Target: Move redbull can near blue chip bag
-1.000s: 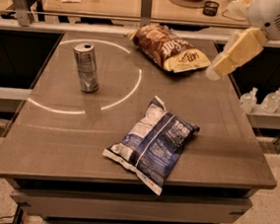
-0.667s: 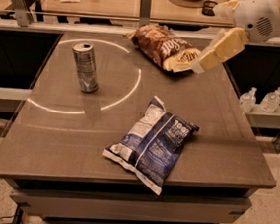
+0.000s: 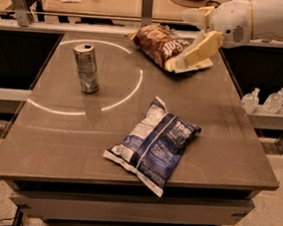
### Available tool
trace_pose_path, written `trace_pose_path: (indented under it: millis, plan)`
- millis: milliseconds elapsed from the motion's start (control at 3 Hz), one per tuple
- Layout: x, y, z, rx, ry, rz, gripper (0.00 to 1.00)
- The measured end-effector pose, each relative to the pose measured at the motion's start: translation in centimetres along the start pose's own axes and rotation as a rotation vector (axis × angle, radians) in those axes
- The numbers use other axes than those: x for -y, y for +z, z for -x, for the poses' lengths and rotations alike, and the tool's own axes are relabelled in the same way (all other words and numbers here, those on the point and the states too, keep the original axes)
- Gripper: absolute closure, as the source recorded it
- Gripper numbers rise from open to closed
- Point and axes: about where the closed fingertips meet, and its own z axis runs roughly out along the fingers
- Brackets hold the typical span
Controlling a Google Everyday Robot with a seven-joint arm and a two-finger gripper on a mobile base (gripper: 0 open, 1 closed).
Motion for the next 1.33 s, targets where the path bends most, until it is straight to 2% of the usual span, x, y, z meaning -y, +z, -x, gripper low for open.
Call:
trace_pose_path:
  millis: [333,667,1000,1333]
  plan:
    - [0.0,0.0,0.0,0.0,0.0,0.0,0.0]
    - [-0.2,0.6,-0.9,-0.018,0.026,-0.027,0.0]
    - [-1.7,2.2,-1.2,0.021,0.075,-0.079,0.0]
    - [-1.8,6.5,-2.2,0.088,0.137,-0.114,0.0]
